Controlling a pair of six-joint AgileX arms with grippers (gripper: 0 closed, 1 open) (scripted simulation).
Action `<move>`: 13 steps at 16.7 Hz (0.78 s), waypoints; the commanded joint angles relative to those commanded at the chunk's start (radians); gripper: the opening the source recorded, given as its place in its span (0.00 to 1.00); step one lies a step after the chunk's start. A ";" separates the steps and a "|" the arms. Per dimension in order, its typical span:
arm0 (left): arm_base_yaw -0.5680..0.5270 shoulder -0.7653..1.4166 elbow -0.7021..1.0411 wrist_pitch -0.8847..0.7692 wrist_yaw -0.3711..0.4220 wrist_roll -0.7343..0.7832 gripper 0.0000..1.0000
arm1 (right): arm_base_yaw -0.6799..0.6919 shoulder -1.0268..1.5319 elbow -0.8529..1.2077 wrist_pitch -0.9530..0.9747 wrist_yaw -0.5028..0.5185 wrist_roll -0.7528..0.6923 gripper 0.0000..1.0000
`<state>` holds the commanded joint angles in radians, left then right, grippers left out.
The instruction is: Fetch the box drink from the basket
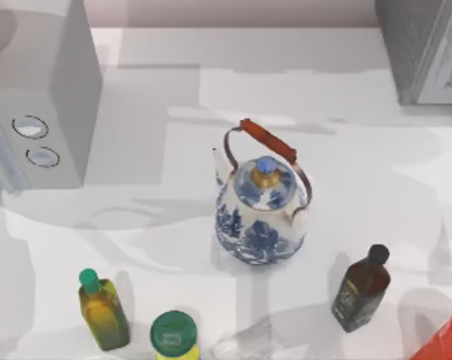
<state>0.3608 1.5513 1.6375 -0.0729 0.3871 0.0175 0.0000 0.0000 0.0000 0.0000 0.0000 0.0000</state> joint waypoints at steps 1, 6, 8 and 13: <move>0.004 0.003 0.019 -0.022 0.004 0.002 0.00 | 0.000 0.000 0.000 0.000 0.000 0.000 1.00; 0.007 0.006 0.038 -0.041 0.008 0.004 0.00 | 0.000 0.000 0.000 0.000 0.000 0.000 1.00; 0.004 0.001 0.035 -0.039 0.007 0.006 0.00 | 0.000 0.000 0.000 0.000 0.000 0.000 1.00; -0.033 -0.127 -0.097 -0.031 -0.034 0.002 0.00 | 0.000 0.000 0.000 0.000 0.000 0.000 1.00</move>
<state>0.3279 1.4238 1.5410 -0.1038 0.3535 0.0191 0.0000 0.0000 0.0000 0.0000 0.0000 0.0000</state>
